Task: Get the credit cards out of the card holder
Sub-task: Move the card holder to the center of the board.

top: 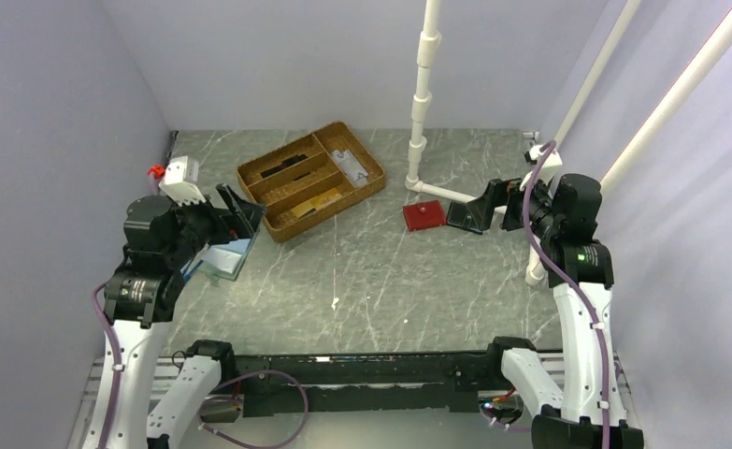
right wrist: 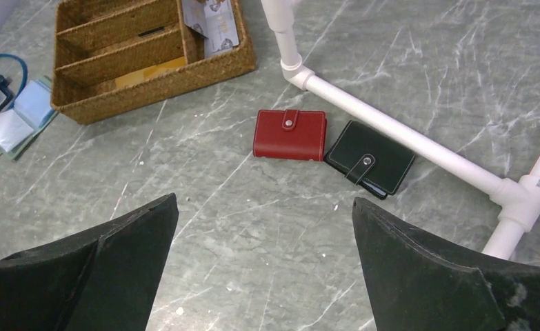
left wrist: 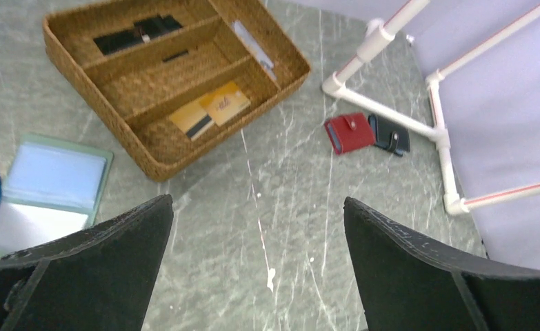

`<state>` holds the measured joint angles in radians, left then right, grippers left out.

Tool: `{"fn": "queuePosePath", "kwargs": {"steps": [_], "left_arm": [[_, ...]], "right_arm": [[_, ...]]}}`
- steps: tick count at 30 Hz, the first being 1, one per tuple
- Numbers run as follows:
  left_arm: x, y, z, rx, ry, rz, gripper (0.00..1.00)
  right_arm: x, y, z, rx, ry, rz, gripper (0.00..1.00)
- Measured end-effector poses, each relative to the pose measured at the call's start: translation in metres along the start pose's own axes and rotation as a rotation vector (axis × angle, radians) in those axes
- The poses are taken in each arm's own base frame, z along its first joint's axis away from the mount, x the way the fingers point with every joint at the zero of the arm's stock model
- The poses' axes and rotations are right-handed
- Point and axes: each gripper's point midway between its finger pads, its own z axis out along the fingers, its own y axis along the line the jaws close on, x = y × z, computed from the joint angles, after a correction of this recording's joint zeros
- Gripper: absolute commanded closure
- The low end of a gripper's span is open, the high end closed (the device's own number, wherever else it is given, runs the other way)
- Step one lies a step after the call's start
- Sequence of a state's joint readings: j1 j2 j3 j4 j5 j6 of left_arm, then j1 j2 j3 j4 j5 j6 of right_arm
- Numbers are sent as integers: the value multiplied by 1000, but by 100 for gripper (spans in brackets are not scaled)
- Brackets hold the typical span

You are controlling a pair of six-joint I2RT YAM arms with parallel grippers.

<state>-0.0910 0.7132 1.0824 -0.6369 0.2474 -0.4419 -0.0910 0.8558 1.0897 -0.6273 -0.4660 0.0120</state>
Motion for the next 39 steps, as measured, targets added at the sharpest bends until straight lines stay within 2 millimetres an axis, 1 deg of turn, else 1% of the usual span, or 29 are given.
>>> {"fn": "queuePosePath", "kwargs": {"steps": [4,7,11,14,16,18,21,23,26,31,34,37,39], "left_arm": [[27,5,10,19,85,-19,1],[41,4,18,51,130,-46,1],[51,-2,29,108,165,-86,1],[55,-6,38,150,191,-93,1],[57,-7,45,165,210,-93,1],[61,-5,52,175,236,-92,1],[70,-2,63,188,280,-85,1],[75,0,71,195,306,-77,1],[81,6,83,201,333,-54,1],[85,15,100,201,352,-4,1],[90,20,109,200,364,18,1],[93,23,111,198,373,37,1],[93,25,111,195,371,50,1]], "right_arm": [[2,1,0,-3,2,4,0],[1,2,-3,-4,-8,-4,0],[4,7,-1,-48,-4,-45,0],[12,19,4,-168,24,-132,0],[24,30,8,-291,60,-212,0],[38,39,14,-401,102,-251,0],[54,42,26,-506,150,-272,0],[61,40,34,-537,163,-292,0],[70,37,42,-560,152,-349,0],[84,42,51,-612,157,-464,0],[99,48,64,-652,202,-530,0],[118,53,76,-693,263,-562,0],[129,53,81,-710,300,-574,0]]}}
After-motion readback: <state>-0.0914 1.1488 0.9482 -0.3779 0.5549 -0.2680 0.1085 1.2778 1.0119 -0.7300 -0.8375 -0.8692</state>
